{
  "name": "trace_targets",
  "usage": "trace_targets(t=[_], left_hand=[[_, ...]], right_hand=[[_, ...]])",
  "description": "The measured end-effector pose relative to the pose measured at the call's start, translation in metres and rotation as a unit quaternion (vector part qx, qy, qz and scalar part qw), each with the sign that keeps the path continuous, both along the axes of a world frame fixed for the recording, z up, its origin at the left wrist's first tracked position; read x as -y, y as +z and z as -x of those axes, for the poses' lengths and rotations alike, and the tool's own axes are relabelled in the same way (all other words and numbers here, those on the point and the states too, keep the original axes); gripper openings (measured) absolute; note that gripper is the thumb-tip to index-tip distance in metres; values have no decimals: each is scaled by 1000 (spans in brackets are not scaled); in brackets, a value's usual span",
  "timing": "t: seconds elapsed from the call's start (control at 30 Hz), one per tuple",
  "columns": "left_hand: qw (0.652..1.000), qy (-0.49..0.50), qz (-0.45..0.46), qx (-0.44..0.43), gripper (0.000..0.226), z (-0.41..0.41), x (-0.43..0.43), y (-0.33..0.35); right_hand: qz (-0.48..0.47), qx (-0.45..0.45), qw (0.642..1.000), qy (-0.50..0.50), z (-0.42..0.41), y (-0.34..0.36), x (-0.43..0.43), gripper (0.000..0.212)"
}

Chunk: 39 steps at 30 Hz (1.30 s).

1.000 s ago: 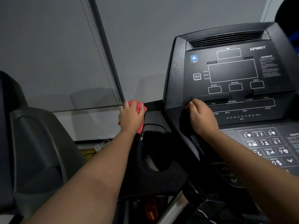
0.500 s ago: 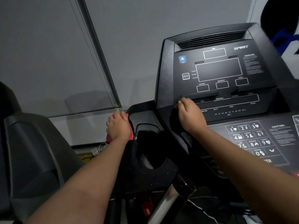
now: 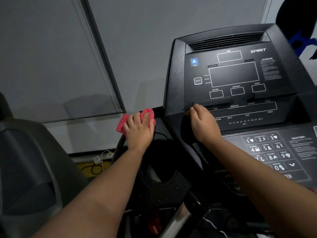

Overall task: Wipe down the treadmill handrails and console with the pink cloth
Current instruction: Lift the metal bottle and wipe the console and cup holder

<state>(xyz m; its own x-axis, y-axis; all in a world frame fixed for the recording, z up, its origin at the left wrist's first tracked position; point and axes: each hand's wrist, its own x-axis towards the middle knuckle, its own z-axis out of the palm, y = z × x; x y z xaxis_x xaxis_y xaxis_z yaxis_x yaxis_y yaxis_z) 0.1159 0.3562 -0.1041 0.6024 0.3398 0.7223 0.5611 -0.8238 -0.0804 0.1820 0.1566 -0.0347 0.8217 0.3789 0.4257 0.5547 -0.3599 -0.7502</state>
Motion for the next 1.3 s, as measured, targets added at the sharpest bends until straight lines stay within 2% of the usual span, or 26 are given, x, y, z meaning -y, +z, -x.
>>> trace_targets(t=[0.1, 0.17, 0.27, 0.33, 0.4, 0.53, 0.63, 0.7, 0.83, 1.03, 1.1, 1.2, 1.3], left_hand=[[999, 0, 4, -50, 41, 13, -6, -5], [996, 5, 39, -81, 46, 23, -11, -4], [983, 28, 167, -69, 49, 40, -18, 4], [947, 56, 313, -43, 48, 46, -29, 9], [920, 64, 385, -22, 48, 50, -35, 13], [937, 91, 338, -4, 47, 31, -19, 20], [974, 74, 212, -24, 43, 11, 4, 26], [984, 58, 148, -77, 41, 1, 15, 31], [983, 2, 102, -150, 45, -8, 31, 19], [986, -81, -27, -146, 54, 12, -2, 3], [985, -91, -13, -147, 51, 22, -13, 2], [986, -81, 67, -132, 47, 39, -24, 2], [977, -76, 151, -128, 57, 48, -23, 6]], right_hand=[[7, -5, 1000, -4, 0, -1, 0, 27], [11, -8, 1000, -4, 0, 0, 1, 28], [15, -9, 1000, 0, 1, 1, 2, 28], [15, -7, 1000, 1, 1, 2, 2, 28], [15, -5, 1000, -1, 1, 2, 1, 27], [14, -4, 1000, -5, 2, 2, 1, 27], [17, -5, 1000, -5, 2, 2, 1, 27], [18, -6, 1000, -6, 1, 2, 1, 28], [17, -2, 1000, -6, 1, 1, 1, 28], [13, -5, 1000, 0, 0, 0, 1, 28], [10, -12, 1000, 1, -1, 0, 2, 29], [12, -17, 1000, 2, 0, 1, 2, 29], [16, -13, 1000, 2, 1, 2, 2, 29]])
